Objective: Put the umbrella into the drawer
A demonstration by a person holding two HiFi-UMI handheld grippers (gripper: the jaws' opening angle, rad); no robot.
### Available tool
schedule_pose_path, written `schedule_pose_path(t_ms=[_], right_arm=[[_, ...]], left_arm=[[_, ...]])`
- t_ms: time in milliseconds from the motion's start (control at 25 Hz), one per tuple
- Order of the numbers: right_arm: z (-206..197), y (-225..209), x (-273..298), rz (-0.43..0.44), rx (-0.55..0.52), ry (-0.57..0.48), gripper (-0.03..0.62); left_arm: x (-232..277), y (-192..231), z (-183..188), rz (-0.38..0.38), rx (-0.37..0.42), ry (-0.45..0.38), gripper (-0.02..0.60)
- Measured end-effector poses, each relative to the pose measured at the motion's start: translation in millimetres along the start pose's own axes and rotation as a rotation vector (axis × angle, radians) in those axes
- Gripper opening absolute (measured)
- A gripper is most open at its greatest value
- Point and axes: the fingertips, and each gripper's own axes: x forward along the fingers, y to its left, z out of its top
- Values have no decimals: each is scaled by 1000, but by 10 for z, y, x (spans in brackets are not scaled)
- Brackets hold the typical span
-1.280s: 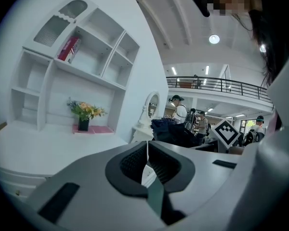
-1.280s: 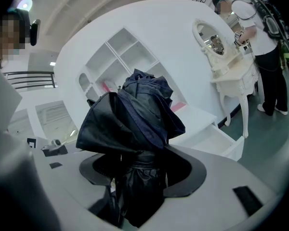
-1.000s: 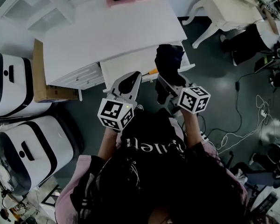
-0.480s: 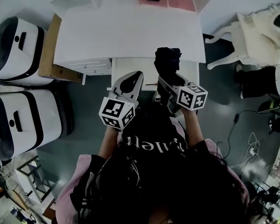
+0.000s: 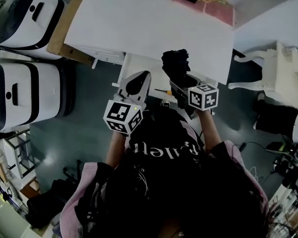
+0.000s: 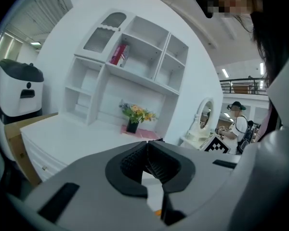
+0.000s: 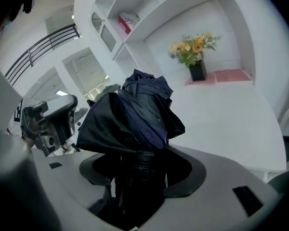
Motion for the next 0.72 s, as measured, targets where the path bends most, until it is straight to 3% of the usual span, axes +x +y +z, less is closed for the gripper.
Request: schedule_pose_path(t_ms=[240,480,720], right_arm=[[-143,-85,389,73,-112,172,281],[-372,-86,769,128,-229,327,281],[-730,-234,1122,96,-235,449,281]], left_arm=[[-103,276,-44,138,-34,-9,21],[-228,449,-50,223,-46,-18,21],[-396,573,-80,277,-54,-22,21]])
